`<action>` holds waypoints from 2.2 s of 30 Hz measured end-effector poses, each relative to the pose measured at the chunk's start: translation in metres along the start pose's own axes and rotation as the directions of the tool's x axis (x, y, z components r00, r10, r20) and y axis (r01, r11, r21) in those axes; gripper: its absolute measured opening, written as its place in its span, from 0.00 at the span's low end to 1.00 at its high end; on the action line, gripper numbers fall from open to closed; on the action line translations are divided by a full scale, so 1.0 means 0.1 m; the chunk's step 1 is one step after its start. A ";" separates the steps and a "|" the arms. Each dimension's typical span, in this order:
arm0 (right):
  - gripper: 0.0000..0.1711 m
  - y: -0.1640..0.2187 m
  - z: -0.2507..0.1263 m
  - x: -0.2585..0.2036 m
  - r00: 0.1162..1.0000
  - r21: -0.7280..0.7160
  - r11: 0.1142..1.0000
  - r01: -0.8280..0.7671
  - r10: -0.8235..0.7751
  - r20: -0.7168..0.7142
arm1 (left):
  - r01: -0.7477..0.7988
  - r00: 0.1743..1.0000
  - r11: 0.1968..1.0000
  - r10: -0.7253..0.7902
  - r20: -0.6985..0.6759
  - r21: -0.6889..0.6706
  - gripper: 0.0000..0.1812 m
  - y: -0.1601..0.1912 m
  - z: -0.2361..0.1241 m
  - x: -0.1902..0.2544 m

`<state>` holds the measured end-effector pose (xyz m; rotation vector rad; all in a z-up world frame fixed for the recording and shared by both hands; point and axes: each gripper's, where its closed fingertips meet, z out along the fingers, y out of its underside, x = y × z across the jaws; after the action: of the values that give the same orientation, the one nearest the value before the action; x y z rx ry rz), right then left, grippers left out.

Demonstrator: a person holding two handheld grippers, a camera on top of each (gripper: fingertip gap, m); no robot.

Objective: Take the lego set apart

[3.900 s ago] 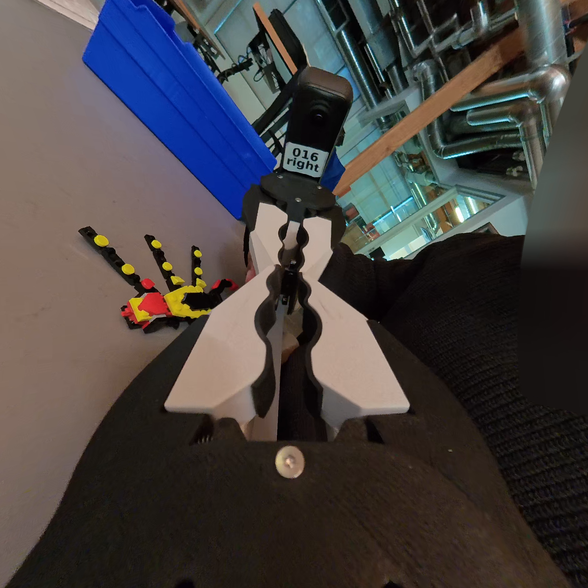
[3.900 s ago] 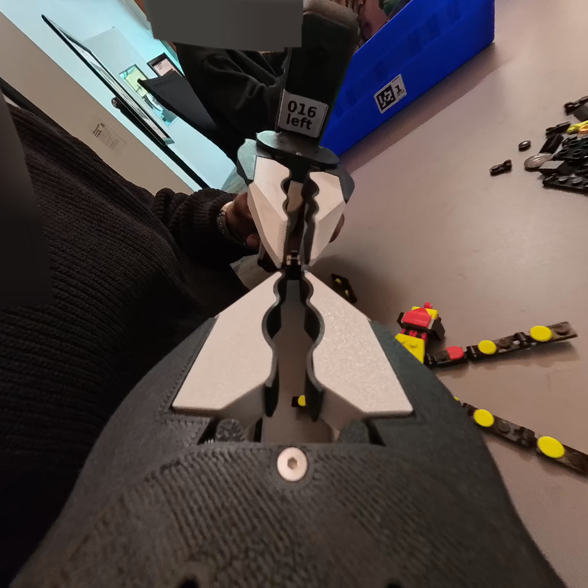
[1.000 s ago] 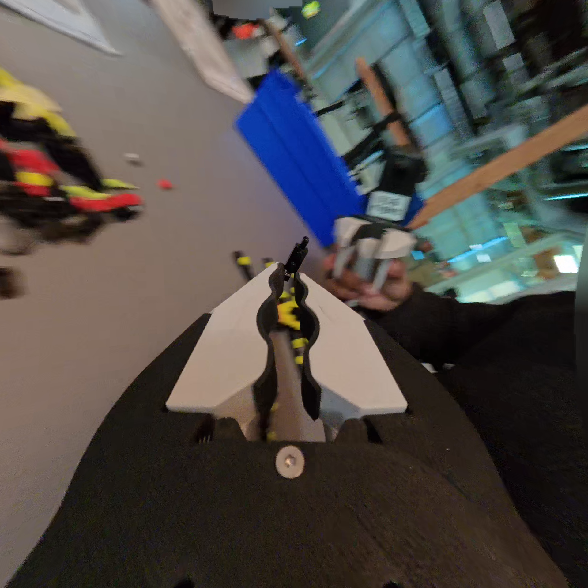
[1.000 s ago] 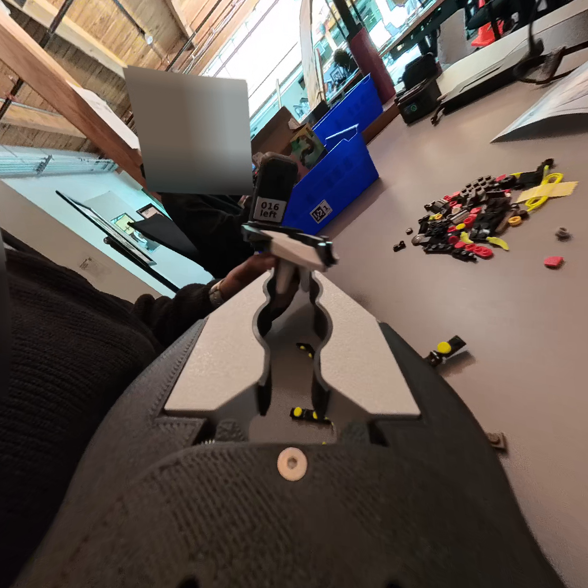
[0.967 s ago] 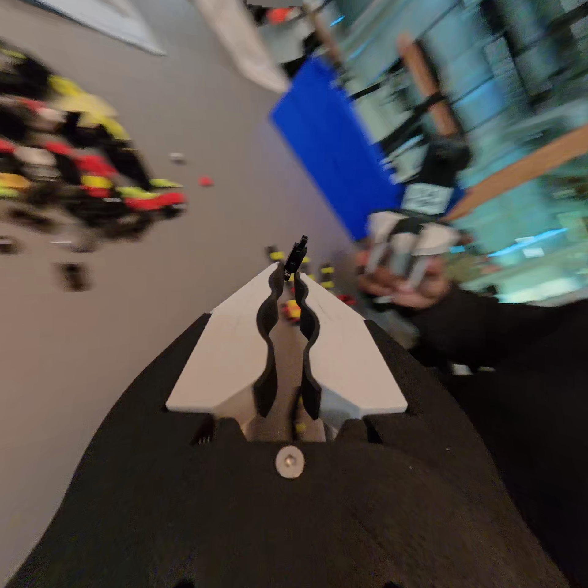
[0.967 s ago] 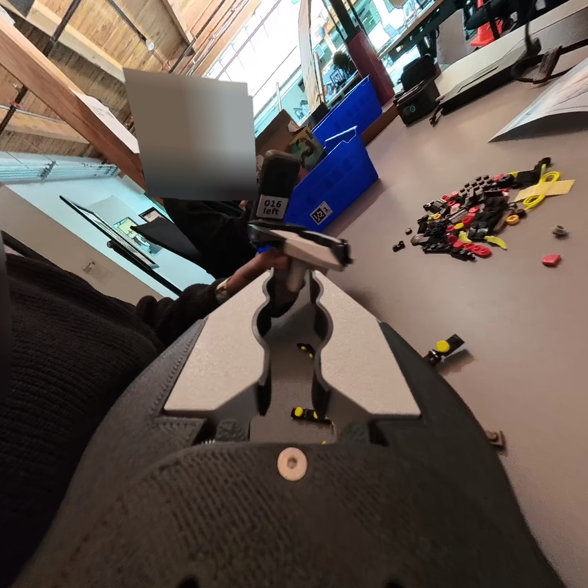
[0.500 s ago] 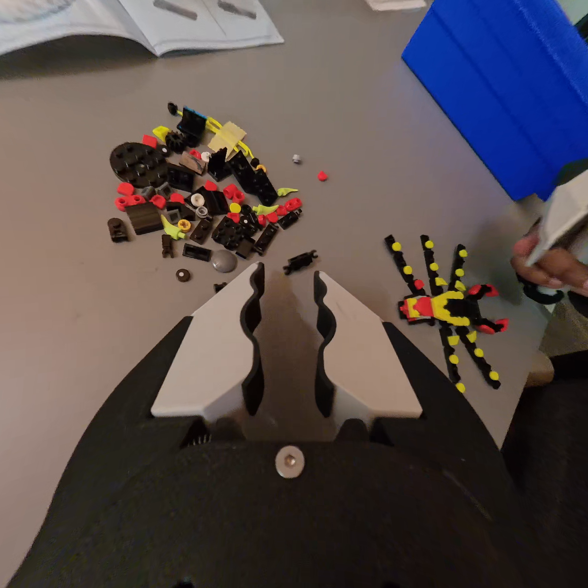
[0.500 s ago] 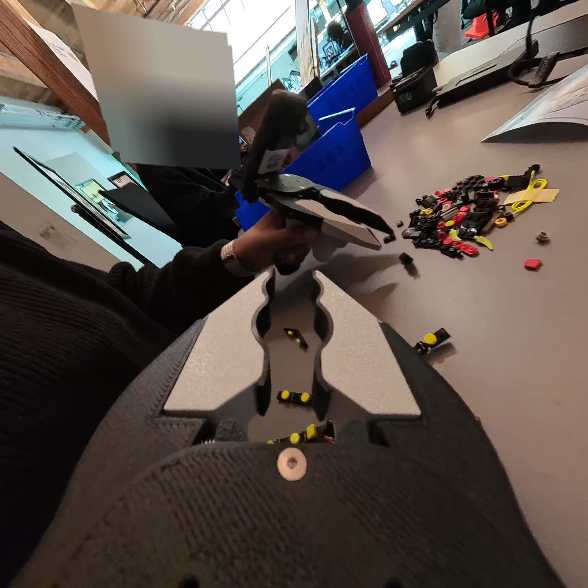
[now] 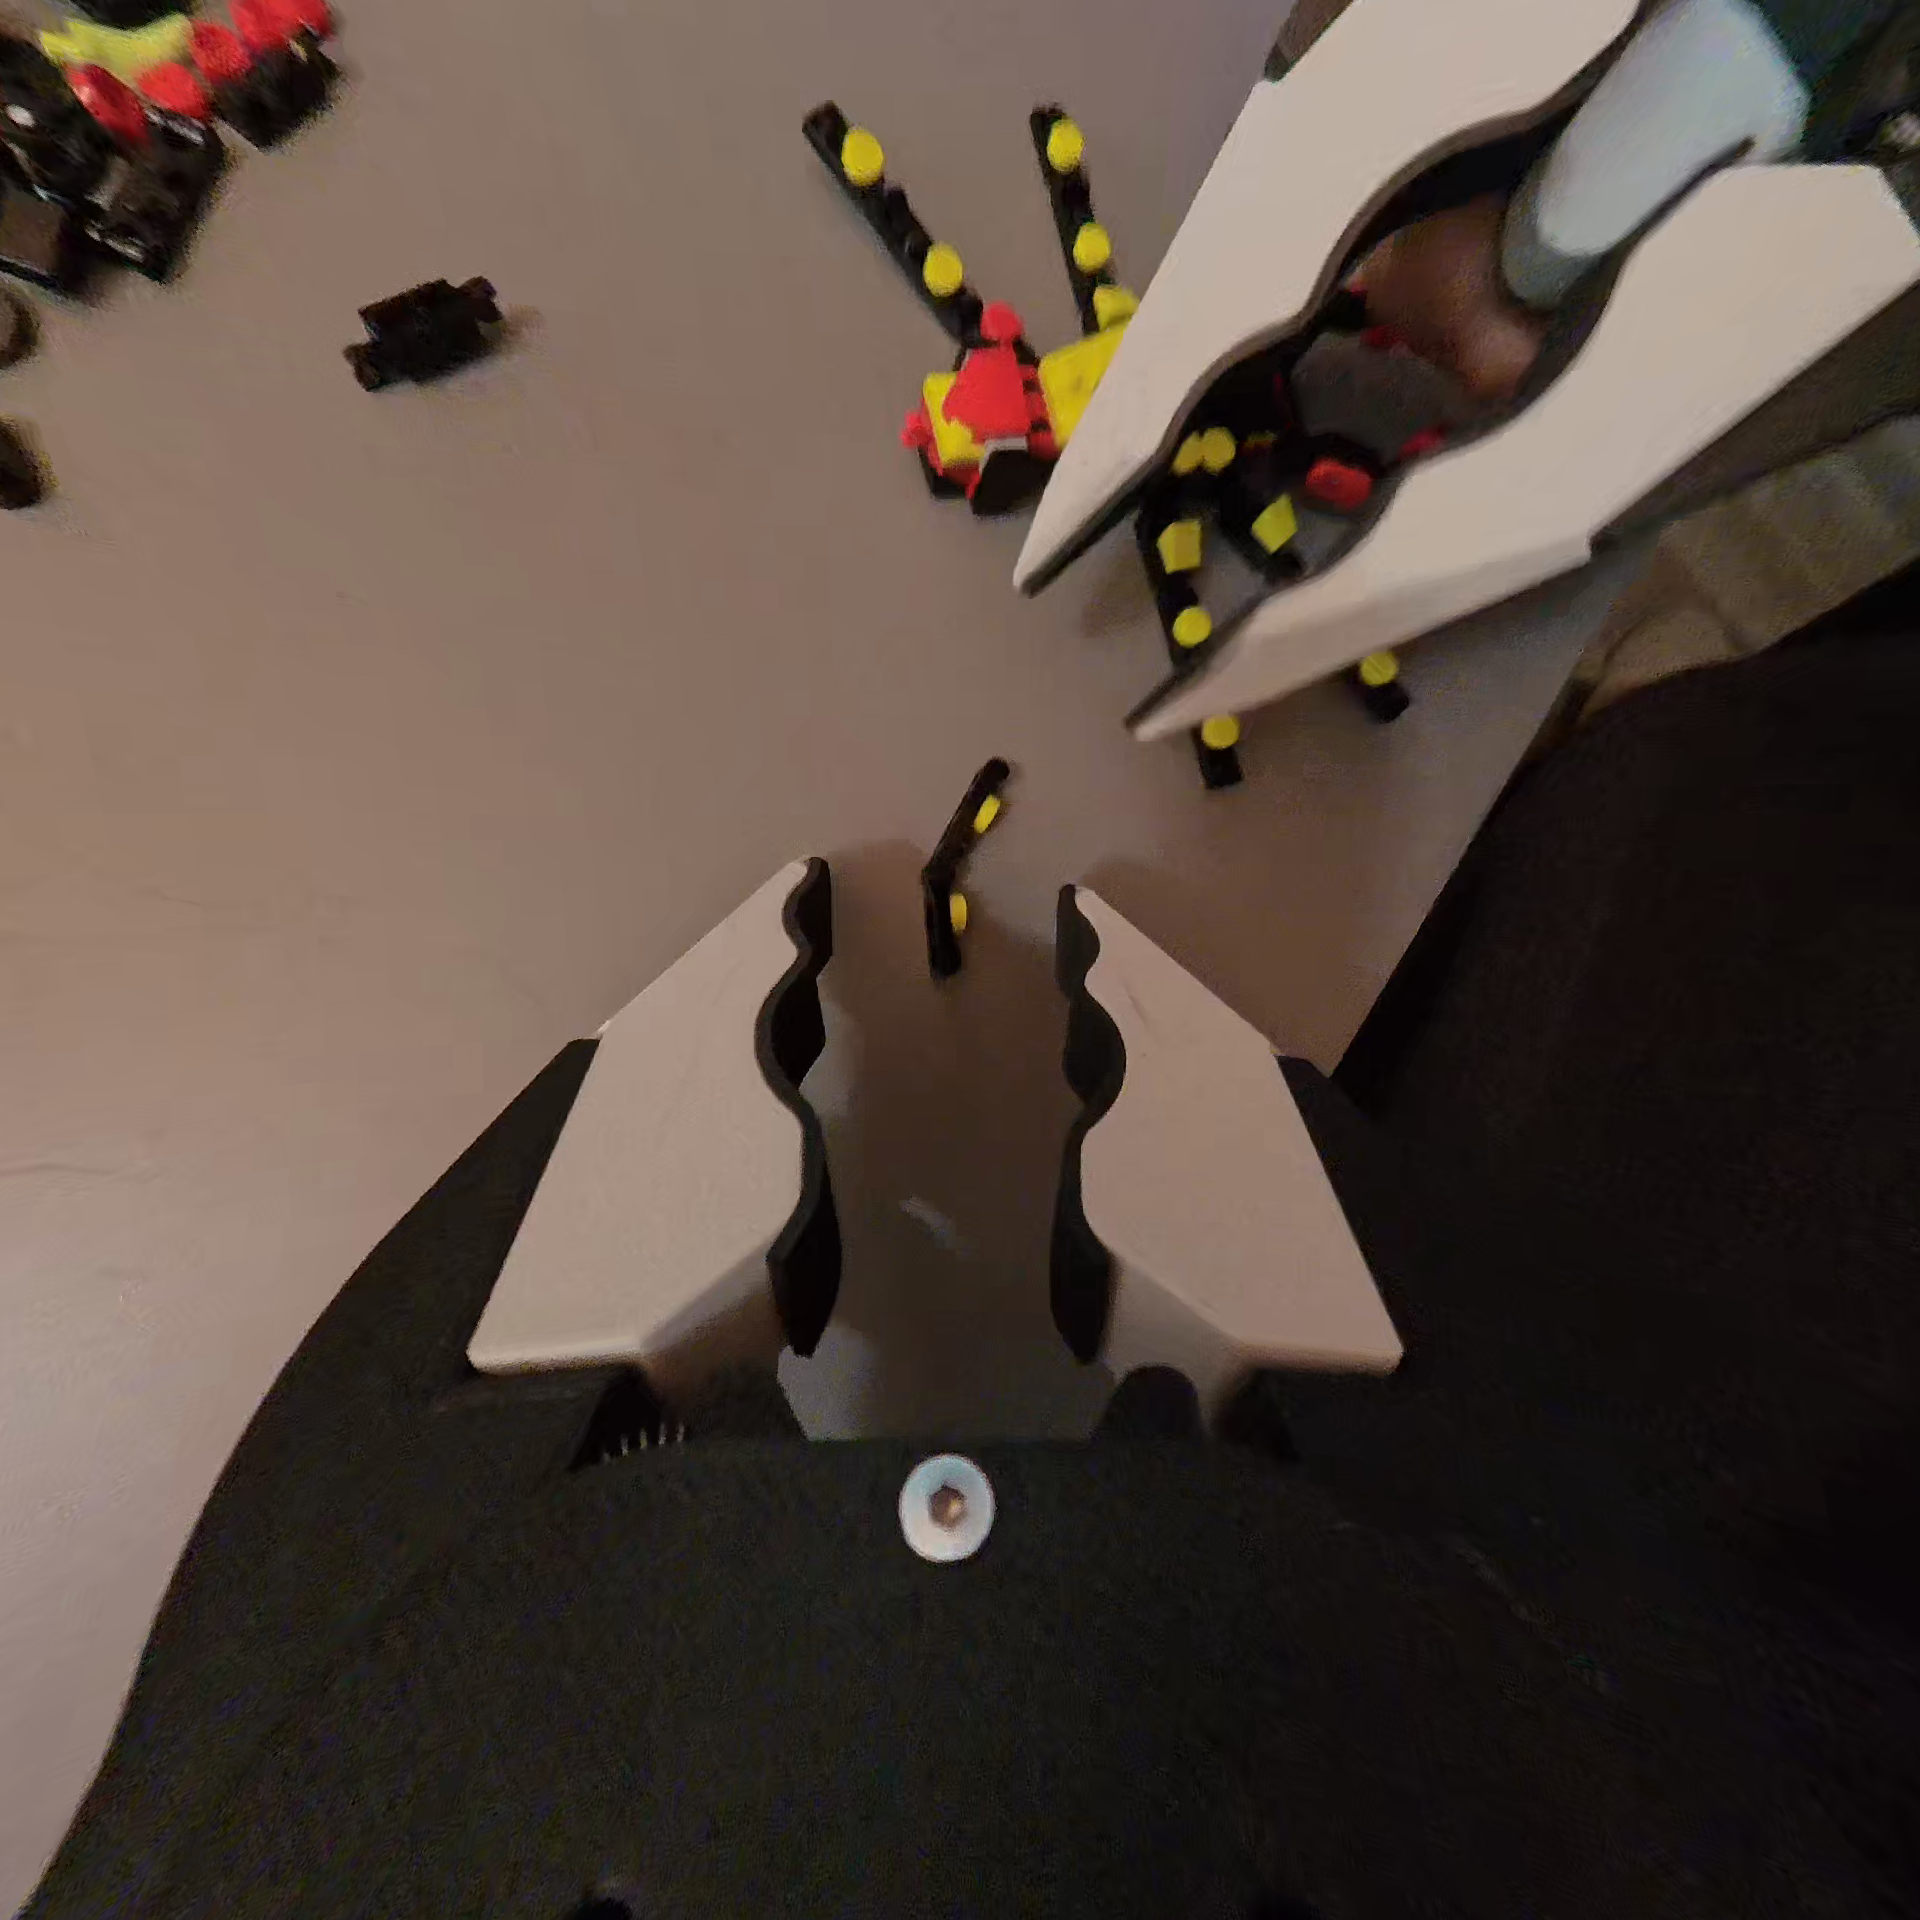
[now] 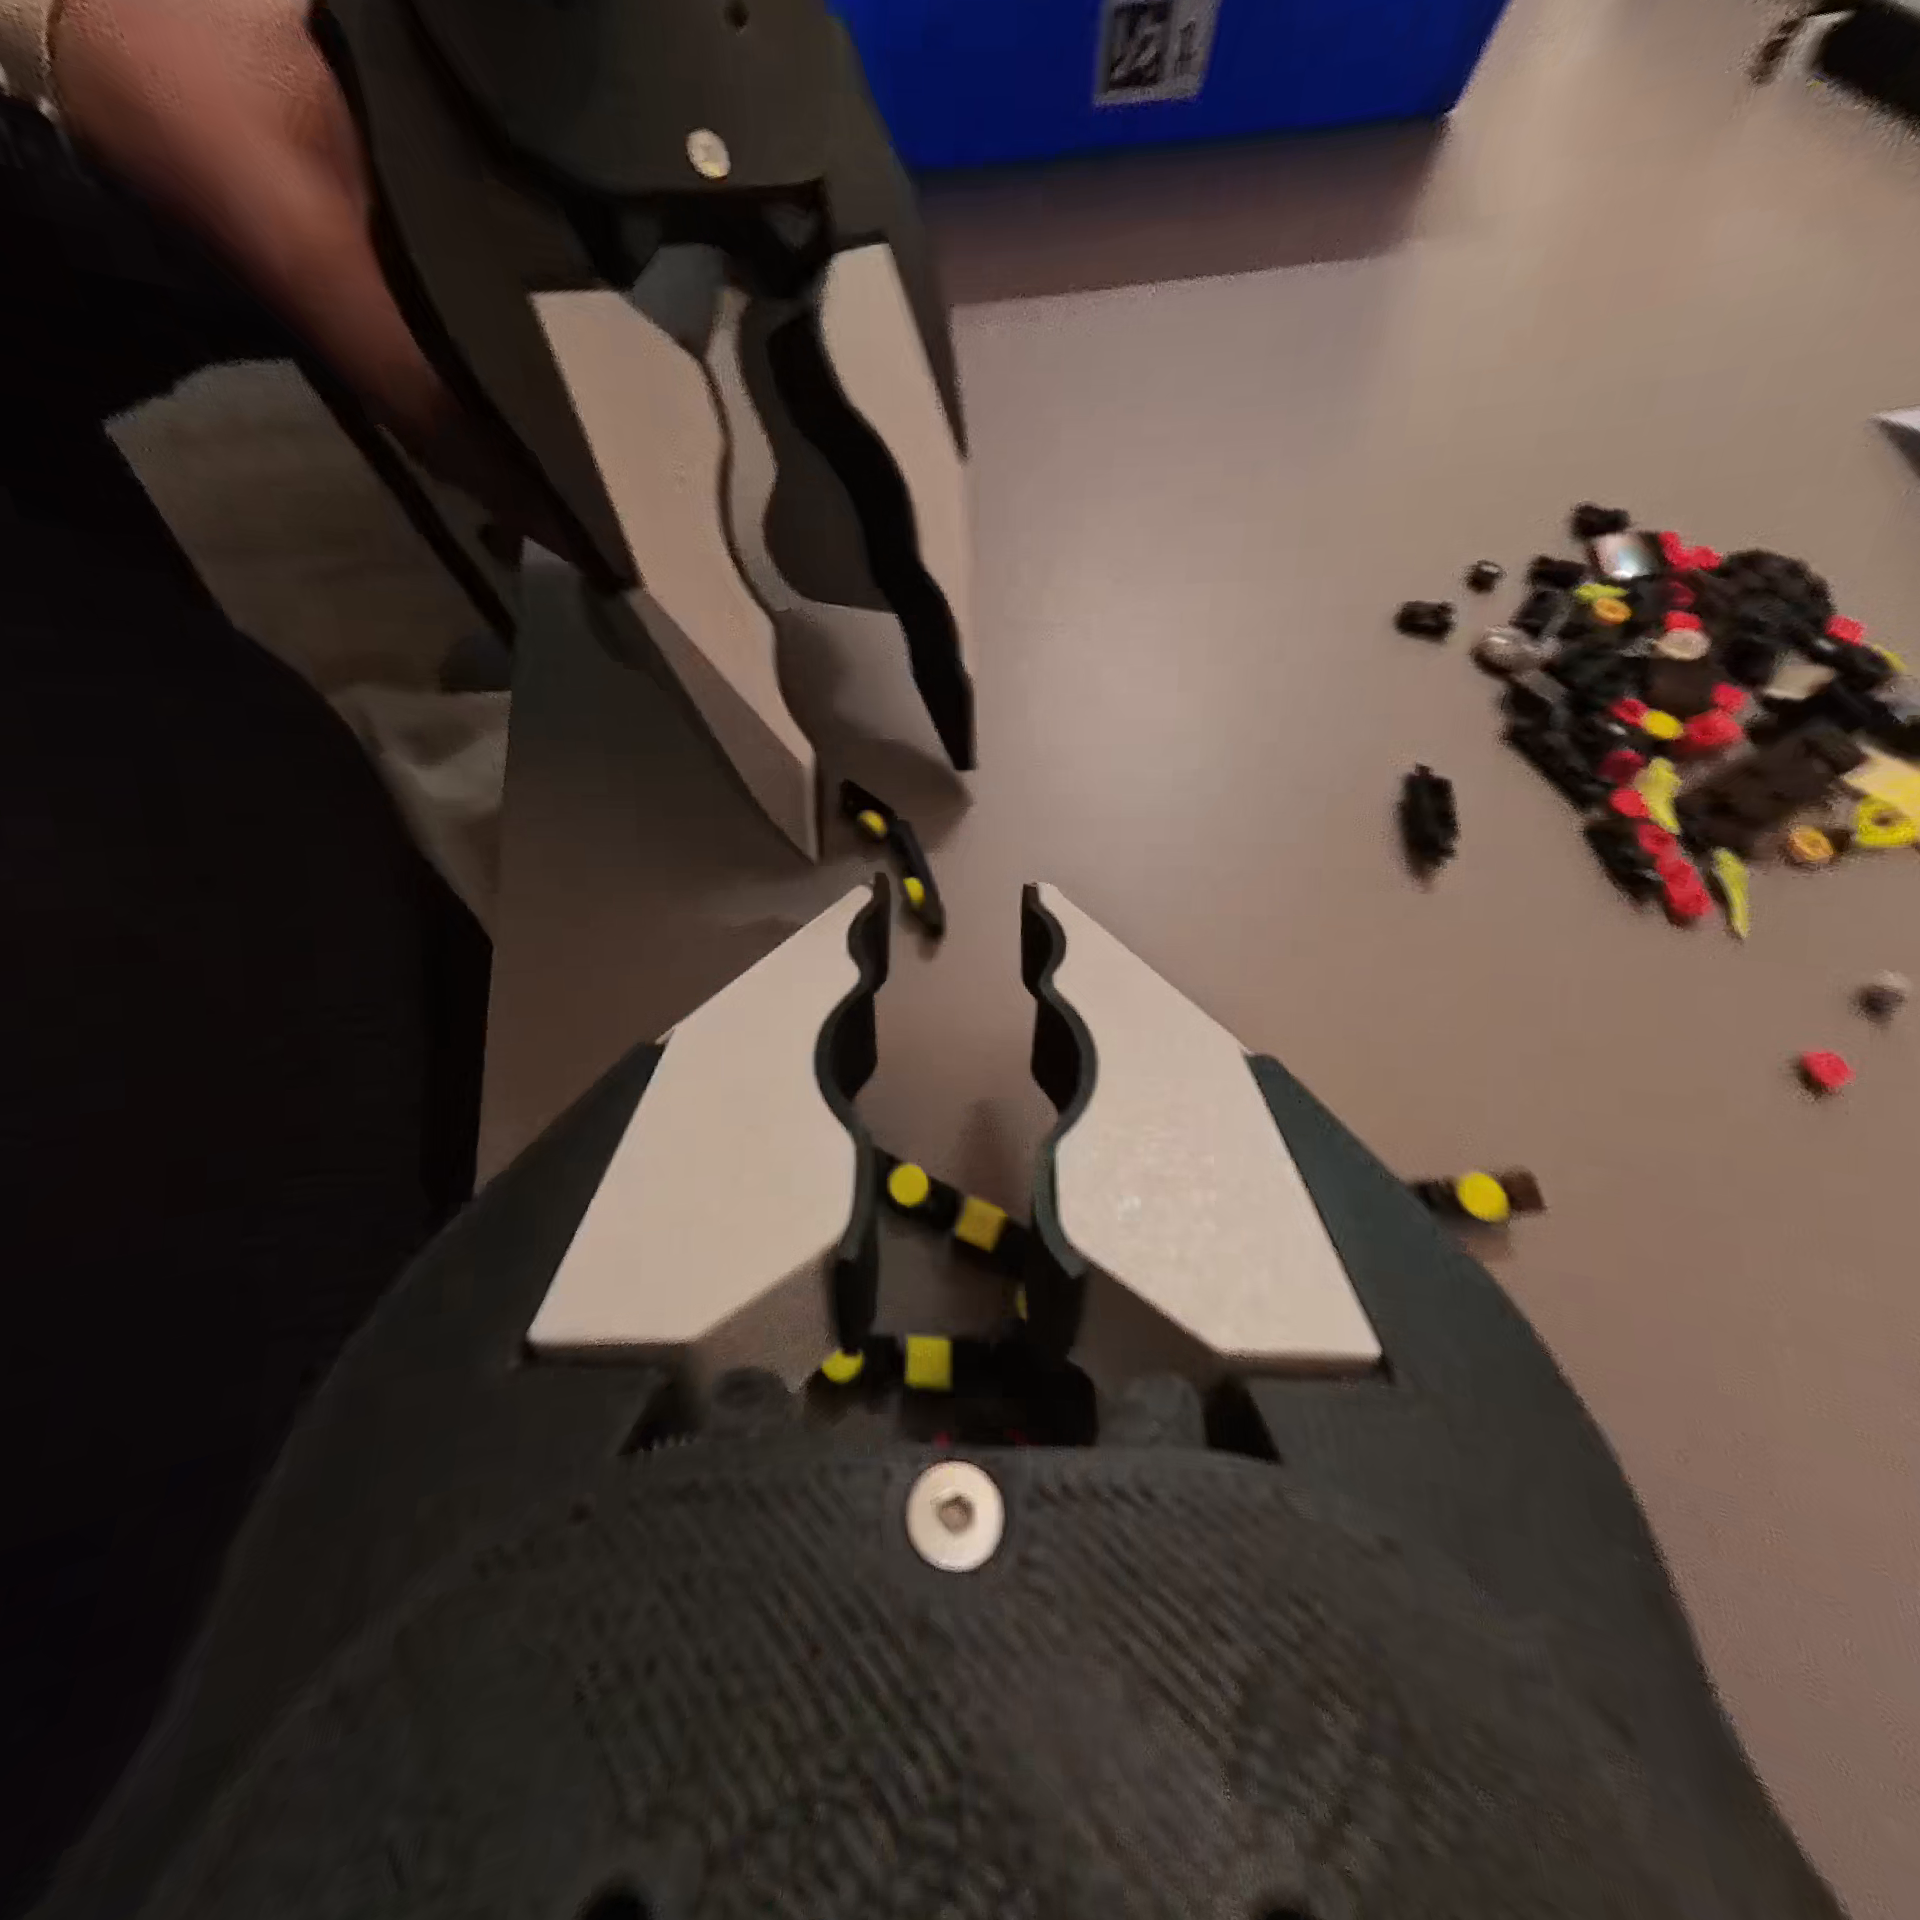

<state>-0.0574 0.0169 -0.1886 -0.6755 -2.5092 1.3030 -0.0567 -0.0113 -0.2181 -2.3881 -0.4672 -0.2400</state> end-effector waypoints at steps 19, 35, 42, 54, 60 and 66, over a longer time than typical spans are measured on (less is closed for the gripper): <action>0.02 0.03 0.18 -0.14 0.999 -0.183 0.983 0.016 -0.010 0.035 | -0.115 0.993 0.992 0.117 -0.030 0.058 0.01 -0.10 -0.05 0.16; 0.01 -0.23 -0.84 0.66 0.953 0.248 0.923 -0.294 0.303 0.004 | 0.126 0.989 0.960 -0.103 -0.104 0.251 0.00 -0.31 -0.35 -0.16; 0.02 -0.24 -0.73 0.67 0.841 0.312 0.781 -0.541 0.513 0.172 | 0.244 0.961 0.946 -0.206 -0.187 0.212 0.01 -0.29 -0.17 -0.23; 0.02 -0.21 -0.50 0.48 0.847 0.227 0.816 -0.531 0.504 0.171 | 0.283 0.948 0.922 -0.228 -0.220 0.263 0.08 -0.34 -0.26 -0.26; 0.02 -0.19 -0.16 0.07 0.789 0.063 0.806 -0.589 0.557 0.257 | 0.203 0.943 0.935 -0.107 -0.314 0.290 0.15 -0.46 -0.23 0.10; 0.02 0.15 0.25 -0.34 0.892 -0.233 0.894 -0.382 0.423 0.161 | 0.047 0.960 0.987 -0.002 -0.280 0.154 0.18 -0.20 -0.10 0.23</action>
<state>-0.0335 -0.0099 -0.2153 -1.2234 -2.7960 1.3188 -0.0442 0.0022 -0.1925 -2.1504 -0.3683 -0.5237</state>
